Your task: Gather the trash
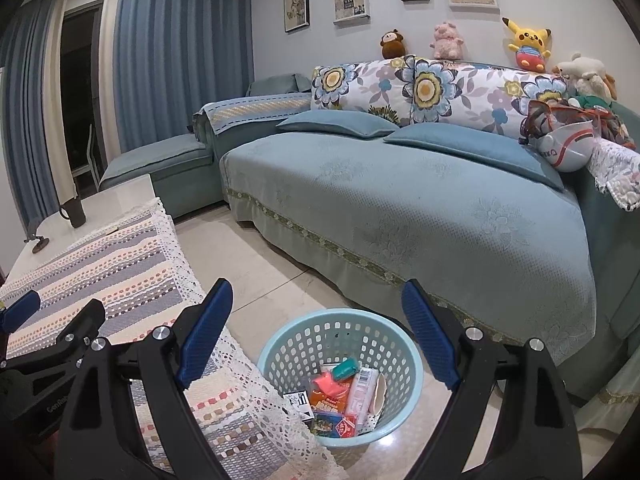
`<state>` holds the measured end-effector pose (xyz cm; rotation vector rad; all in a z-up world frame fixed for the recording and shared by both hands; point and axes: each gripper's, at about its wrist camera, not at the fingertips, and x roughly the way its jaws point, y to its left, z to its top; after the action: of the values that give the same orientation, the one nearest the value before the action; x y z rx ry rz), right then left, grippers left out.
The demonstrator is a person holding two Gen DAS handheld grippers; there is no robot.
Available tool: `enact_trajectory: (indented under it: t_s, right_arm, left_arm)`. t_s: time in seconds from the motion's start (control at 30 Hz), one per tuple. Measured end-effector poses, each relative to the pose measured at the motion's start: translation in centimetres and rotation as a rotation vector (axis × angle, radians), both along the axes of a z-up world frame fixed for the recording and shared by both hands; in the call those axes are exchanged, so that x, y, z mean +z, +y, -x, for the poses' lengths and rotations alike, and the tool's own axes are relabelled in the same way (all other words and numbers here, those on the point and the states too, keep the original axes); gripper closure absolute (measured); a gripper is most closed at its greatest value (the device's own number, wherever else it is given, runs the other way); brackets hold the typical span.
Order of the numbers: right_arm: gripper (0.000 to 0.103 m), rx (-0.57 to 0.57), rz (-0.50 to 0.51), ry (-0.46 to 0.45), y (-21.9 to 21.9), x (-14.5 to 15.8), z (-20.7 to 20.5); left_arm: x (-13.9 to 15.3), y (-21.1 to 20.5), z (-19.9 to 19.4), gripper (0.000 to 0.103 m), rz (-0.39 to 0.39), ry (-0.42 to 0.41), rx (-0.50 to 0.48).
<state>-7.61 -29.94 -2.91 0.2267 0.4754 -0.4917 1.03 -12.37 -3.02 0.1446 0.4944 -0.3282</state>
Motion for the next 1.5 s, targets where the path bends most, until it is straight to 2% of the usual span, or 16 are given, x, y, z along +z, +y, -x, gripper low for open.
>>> enact_trajectory:
  t_s: [0.37,1.5]
  right_arm:
    - [0.021,0.011,0.029,-0.003,0.84,0.29,-0.11]
    - [0.019,0.019,-0.011,0.018,0.23,-0.36,-0.57]
  left_arm:
    - [-0.18,0.07,-0.27,0.007,-0.001,0.006,0.002]
    - [-0.60,-0.61,-0.33,0.008,-0.010,0.032,0.015]
